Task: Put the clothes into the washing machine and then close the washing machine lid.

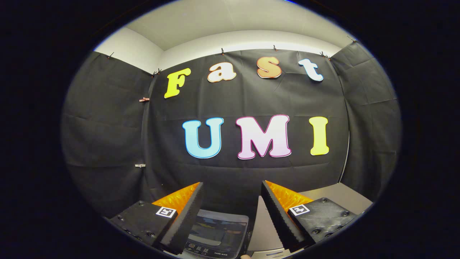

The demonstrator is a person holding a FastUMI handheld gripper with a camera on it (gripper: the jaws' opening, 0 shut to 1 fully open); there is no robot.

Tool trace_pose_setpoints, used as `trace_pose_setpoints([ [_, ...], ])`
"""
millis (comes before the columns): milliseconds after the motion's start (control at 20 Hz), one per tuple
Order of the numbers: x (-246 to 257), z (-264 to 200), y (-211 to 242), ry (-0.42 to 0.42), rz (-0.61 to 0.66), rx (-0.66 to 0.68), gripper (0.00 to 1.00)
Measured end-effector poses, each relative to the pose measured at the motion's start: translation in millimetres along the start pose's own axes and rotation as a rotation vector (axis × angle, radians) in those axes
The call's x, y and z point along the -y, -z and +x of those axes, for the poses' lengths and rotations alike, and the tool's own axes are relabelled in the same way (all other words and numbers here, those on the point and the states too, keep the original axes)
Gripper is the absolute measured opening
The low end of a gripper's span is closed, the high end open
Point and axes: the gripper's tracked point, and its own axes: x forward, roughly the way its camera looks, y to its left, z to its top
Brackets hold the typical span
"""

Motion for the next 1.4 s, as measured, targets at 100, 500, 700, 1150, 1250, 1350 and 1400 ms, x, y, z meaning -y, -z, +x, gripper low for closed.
trace_pose_setpoints([
  [100,14.4,-14.4,-6.9,0.019,-0.01,0.014,0.98],
  [500,71.3,-79.8,-16.7,0.093,-0.053,0.028,0.98],
  [700,95.0,-108.1,-10.4,0.142,-0.067,0.035,0.98],
  [1150,117.9,-137.8,-3.1,0.205,-0.016,0.066,0.98],
  [1250,119.0,-140.9,-5.8,0.209,-0.024,0.08,0.98],
  [1350,116.6,-141.6,-6.6,0.205,-0.024,0.084,0.98],
  [1400,116.6,-142.2,-7.8,0.206,-0.024,0.084,0.98],
])
